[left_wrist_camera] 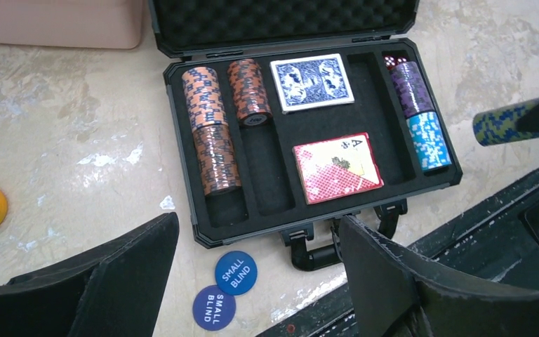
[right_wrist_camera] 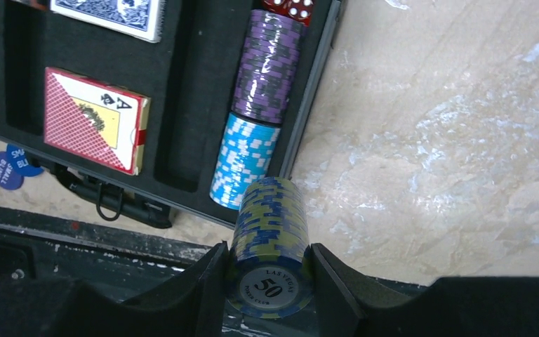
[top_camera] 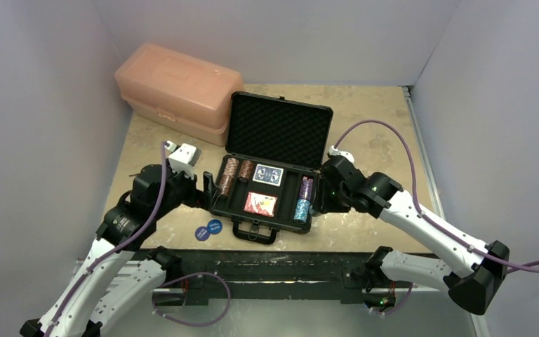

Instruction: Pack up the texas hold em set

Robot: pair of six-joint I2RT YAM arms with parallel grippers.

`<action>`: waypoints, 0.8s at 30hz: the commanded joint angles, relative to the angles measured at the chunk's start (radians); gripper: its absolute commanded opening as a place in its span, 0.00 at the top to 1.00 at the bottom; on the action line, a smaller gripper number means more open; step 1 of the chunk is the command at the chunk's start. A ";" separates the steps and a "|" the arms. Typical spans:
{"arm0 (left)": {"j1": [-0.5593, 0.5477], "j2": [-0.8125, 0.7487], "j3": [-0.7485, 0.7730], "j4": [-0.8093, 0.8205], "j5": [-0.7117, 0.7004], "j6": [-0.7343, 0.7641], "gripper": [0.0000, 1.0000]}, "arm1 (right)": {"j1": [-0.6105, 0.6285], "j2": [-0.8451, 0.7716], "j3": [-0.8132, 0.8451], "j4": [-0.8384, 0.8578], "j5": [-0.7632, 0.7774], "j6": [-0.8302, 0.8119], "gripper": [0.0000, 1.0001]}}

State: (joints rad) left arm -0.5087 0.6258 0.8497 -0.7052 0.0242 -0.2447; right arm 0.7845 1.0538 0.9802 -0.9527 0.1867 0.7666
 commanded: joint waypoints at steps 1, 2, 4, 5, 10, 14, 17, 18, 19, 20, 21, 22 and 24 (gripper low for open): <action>0.001 -0.019 0.055 -0.007 0.079 0.054 0.16 | 0.000 -0.029 0.056 0.115 -0.039 -0.054 1.00; 0.002 -0.021 0.057 -0.009 0.092 0.061 0.16 | -0.001 -0.029 0.060 0.129 -0.051 -0.062 1.00; 0.002 -0.025 0.055 -0.002 0.124 0.069 0.16 | 0.000 -0.025 0.073 0.155 -0.073 -0.080 1.00; 0.001 -0.023 0.055 0.001 0.142 0.073 0.16 | -0.001 -0.020 0.084 0.165 -0.084 -0.090 1.00; 0.002 -0.012 0.043 0.021 0.231 0.082 0.16 | 0.000 0.023 0.143 0.166 -0.066 -0.150 1.00; 0.002 -0.035 0.010 0.060 0.289 0.084 0.16 | -0.001 0.049 0.172 0.200 -0.111 -0.198 1.00; 0.001 -0.051 -0.009 0.075 0.293 0.088 0.15 | -0.001 0.068 0.192 0.241 -0.178 -0.228 1.00; 0.002 -0.056 -0.014 0.078 0.294 0.087 0.15 | -0.001 0.076 0.201 0.257 -0.210 -0.240 1.00; 0.002 -0.062 -0.017 0.078 0.301 0.087 0.15 | -0.001 0.084 0.208 0.276 -0.265 -0.257 1.00; 0.002 -0.068 -0.019 0.079 0.310 0.089 0.15 | 0.000 0.090 0.215 0.292 -0.330 -0.263 1.00; 0.002 -0.076 -0.022 0.078 0.319 0.091 0.15 | 0.000 0.096 0.223 0.300 -0.385 -0.263 1.00; 0.001 -0.085 -0.025 0.079 0.331 0.095 0.15 | -0.001 0.104 0.236 0.297 -0.409 -0.263 1.00; 0.002 -0.106 -0.031 0.080 0.351 0.101 0.15 | -0.001 0.121 0.260 0.294 -0.475 -0.342 1.00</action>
State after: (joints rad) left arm -0.5087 0.5560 0.8303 -0.6731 0.3115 -0.1711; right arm 0.7845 1.1713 1.1427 -0.7643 -0.0856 0.5377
